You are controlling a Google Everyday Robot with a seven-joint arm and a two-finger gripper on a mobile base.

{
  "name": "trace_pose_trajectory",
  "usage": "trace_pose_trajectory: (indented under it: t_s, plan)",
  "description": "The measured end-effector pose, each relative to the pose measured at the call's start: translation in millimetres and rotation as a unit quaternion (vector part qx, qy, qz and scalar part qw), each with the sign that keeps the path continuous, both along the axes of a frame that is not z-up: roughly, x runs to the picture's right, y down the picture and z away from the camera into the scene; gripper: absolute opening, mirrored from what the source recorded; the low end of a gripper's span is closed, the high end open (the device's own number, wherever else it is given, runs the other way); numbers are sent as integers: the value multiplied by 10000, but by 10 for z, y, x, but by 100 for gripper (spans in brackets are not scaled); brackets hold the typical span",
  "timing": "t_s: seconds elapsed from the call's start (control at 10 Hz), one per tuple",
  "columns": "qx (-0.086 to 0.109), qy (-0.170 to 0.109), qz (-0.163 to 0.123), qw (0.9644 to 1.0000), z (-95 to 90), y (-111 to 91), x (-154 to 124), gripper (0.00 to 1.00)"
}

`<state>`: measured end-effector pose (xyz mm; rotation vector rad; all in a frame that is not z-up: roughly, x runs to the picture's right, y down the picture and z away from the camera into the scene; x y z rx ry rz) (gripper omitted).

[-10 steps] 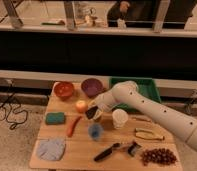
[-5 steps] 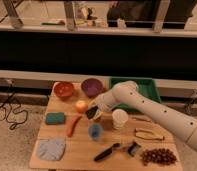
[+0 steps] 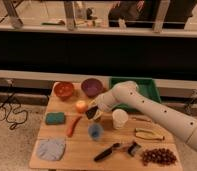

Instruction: Place eraser in metal cup

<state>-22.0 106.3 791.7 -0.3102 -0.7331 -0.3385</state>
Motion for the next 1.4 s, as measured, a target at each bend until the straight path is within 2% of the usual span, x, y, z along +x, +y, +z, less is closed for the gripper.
trace_pose_trajectory:
  t_s: [1.4]
  plan:
    - [-31,6,12,10000,11,40,-57,1]
